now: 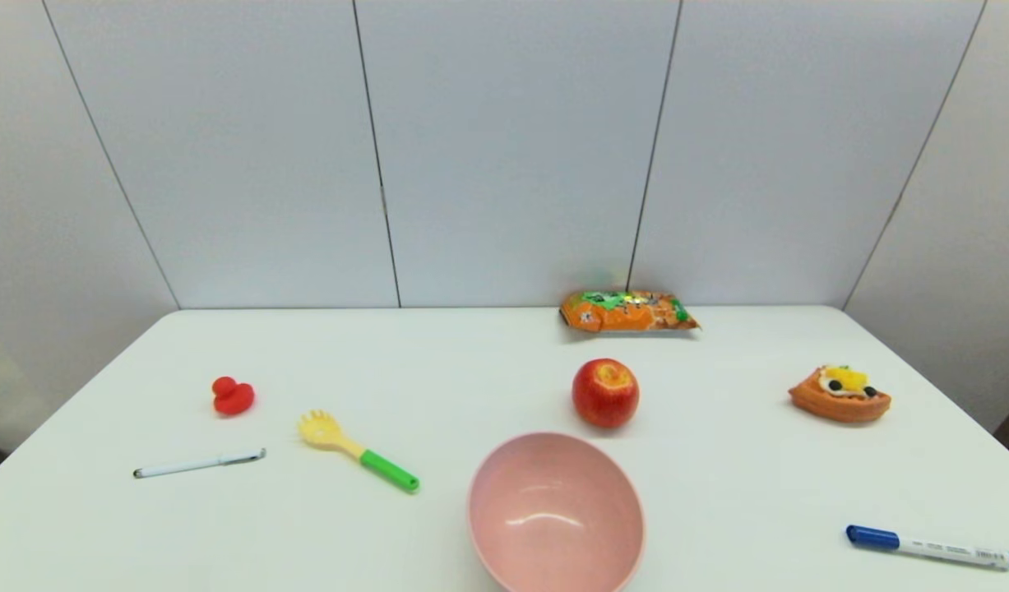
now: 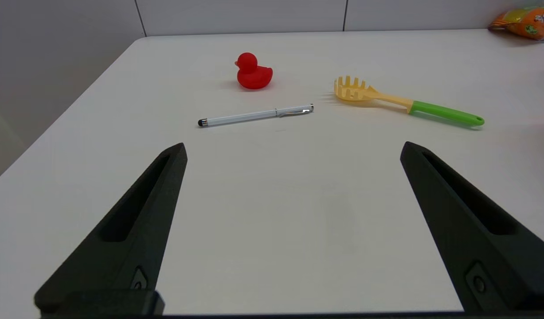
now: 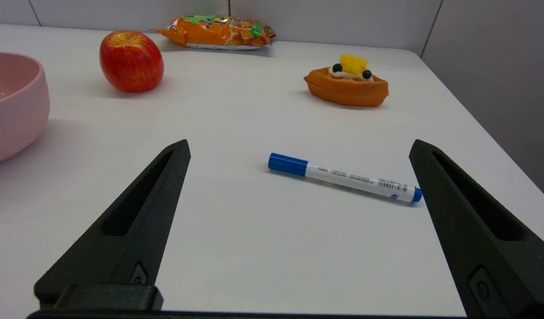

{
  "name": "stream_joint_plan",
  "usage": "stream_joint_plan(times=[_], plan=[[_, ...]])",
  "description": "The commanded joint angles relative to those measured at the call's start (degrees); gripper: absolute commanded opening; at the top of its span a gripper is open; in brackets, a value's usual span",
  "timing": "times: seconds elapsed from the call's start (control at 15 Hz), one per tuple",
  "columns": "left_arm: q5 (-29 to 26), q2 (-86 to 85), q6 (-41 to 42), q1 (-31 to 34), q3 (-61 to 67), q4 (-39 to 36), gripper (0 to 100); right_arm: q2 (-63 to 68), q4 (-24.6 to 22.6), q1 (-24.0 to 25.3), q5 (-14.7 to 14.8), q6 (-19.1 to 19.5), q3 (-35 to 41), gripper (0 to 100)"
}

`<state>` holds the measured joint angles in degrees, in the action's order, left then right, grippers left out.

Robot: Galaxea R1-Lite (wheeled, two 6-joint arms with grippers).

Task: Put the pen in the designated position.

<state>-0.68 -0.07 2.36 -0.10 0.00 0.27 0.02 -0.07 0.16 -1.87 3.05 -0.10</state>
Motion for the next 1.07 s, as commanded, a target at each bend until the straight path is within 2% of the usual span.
stream_joint_plan(times=[0.07,1.07], plan=[[-0.02,-0.01,0.01,0.01,0.00,0.00,100,0.06,-0.01,0.02,-0.07,0.03,0.01,100],[-0.02,-0.01,0.01,0.01,0.00,0.00,100,0.06,-0.01,0.02,0.02,-0.59,0.01,100]])
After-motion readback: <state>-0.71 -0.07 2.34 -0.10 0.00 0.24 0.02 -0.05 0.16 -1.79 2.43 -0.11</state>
